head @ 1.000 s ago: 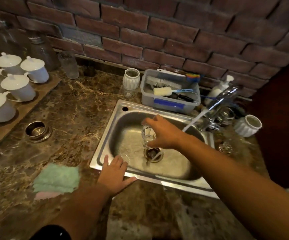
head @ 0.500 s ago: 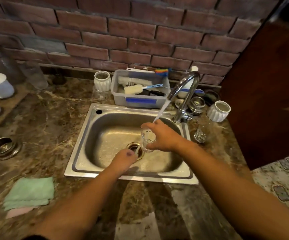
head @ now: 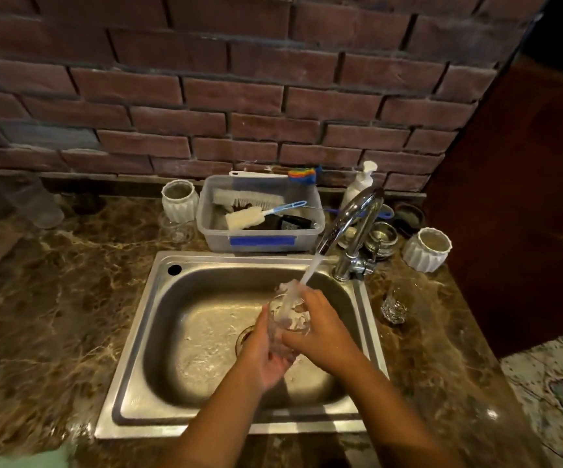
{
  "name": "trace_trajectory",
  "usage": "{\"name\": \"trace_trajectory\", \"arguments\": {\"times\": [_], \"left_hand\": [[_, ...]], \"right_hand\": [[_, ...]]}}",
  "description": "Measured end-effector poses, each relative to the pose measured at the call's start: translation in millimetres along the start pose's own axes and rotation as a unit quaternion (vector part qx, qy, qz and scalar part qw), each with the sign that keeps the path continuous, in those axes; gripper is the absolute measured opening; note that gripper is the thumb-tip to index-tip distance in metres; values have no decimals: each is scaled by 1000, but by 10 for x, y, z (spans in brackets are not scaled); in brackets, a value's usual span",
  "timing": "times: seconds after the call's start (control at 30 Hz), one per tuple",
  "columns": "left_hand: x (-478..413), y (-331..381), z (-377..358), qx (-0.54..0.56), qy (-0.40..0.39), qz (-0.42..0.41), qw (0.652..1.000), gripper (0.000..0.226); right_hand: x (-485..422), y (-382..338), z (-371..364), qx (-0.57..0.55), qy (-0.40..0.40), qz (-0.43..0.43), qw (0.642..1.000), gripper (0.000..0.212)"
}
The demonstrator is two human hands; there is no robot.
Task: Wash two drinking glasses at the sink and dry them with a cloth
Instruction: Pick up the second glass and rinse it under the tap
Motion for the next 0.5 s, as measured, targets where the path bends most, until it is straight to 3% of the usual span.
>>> {"name": "trace_trajectory", "arguments": {"times": [0.17,0.3,0.4,0.5], "left_hand": [[-134,36,-80,32,-37,34,998,56],[-197,34,-4,-30,-54,33,998,63],[-179,38,57,-44,-40,25,998,62],[-181,62,148,-52,8,7,999,55]], "right_hand": [[-75,253,46,-156,46,-75,984,66],[-144,324,94,-207,35,-94,973,42],[-184,334,57,-182,17,-96,978,41],[-219,301,46,-56,-8,-44,997,45]]}}
Point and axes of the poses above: each hand's wrist, its own x-axis away from the middle knuckle, its own z-axis out of the back of the hand, y = z × x, the point moved 3 cm from there along -x, towards the middle knuckle, and after that the axes turned 14 degrees about -x, right-handed, at the moved point
